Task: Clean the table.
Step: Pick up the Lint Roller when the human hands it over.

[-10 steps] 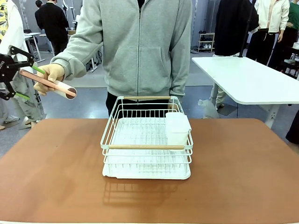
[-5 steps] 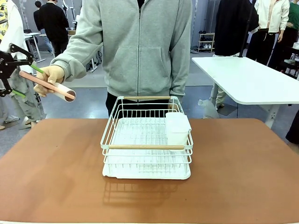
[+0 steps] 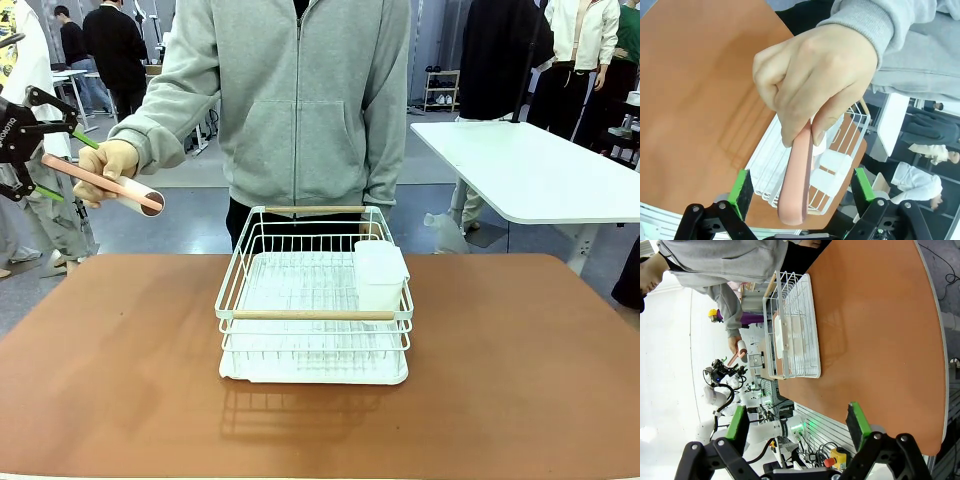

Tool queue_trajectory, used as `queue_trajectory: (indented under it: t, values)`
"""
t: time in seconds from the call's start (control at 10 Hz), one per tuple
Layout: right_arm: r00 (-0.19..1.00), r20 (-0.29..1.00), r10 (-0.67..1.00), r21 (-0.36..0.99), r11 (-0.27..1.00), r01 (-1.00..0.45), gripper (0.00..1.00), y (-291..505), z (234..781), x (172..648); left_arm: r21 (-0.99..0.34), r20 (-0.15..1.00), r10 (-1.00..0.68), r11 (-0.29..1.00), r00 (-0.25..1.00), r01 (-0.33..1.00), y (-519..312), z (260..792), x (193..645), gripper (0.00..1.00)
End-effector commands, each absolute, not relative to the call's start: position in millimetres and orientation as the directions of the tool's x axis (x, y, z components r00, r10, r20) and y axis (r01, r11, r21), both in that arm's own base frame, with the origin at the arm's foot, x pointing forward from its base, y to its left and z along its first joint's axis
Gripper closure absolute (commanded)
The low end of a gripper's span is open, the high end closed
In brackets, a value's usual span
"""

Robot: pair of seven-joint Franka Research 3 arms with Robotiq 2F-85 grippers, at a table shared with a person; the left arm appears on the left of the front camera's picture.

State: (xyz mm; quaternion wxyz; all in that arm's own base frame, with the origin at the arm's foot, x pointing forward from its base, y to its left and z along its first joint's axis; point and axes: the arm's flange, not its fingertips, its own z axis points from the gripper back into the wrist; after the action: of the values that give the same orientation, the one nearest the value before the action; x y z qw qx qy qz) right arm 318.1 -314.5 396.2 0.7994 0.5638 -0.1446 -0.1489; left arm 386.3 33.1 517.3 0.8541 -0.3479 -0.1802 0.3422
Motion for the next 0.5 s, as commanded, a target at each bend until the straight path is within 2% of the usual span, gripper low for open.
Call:
queue_trajectory:
  t: [0.0,0.4]
  values:
    - [0.913,0.051,-0.405,0.941,0.325,0.091,0.00,-314.1,402.3,316.8,-0.728,0.070,0.731,0.503,0.679,-0.467,30.1,516.6,391.6,0.00]
    - [0.913,0.051,-0.405,0.941,0.325,0.091,0.00,-314.1,402.3,316.8,-0.733,0.069,0.732,0.499,0.678,-0.463,30.8,517.2,393.6,0.00]
